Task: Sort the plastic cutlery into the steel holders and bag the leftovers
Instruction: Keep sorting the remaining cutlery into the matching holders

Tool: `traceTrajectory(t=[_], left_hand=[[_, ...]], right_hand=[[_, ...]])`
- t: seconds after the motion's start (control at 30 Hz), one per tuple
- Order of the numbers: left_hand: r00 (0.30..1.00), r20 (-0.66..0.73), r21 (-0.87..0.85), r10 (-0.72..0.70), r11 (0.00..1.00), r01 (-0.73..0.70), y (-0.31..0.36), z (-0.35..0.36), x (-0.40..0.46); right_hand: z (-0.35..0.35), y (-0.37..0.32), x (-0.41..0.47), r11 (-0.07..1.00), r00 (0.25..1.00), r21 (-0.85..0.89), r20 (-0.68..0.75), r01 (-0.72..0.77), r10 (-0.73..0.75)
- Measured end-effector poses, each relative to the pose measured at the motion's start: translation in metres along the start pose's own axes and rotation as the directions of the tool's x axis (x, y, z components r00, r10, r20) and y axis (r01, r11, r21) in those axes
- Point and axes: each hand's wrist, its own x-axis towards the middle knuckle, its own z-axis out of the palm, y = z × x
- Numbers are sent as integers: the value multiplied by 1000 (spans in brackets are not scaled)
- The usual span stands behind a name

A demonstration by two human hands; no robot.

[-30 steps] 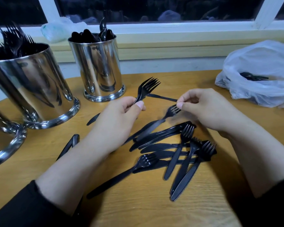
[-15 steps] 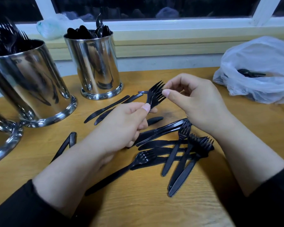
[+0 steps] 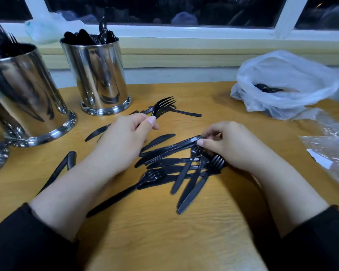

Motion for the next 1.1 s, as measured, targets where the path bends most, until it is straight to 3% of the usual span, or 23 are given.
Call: traceTrajectory(t=[0.23,0.4,0.57,0.8,0.97,1.1], left_hand=[[998,-27,102,48,994,-45,2,6,-15],[999,-52,8,5,1000,-5,-1,-3,-24],[1000,4,-88,-13,996,13,0,-7,-31],[983,166,-329,-75,936,127,18,-2,-47],[992,120,-437,-37,896,86,22,-7,-57],[982,160,-487,-105,856,171,9,-11,-56]], right_hand=[[6,-5,2,1000,1000,23,5,-12,12],[-1,-5,-1,945,1000,327,-12,-3,8],[-9,-13,-9,777,997,625,-44,71,-56],[-2,-39,-23,719,973,656,-168,229,-157],[9,-63,-27,719,948,628,-286,296,-140],[18,-71,-25,753,939,583,-316,306,-136]])
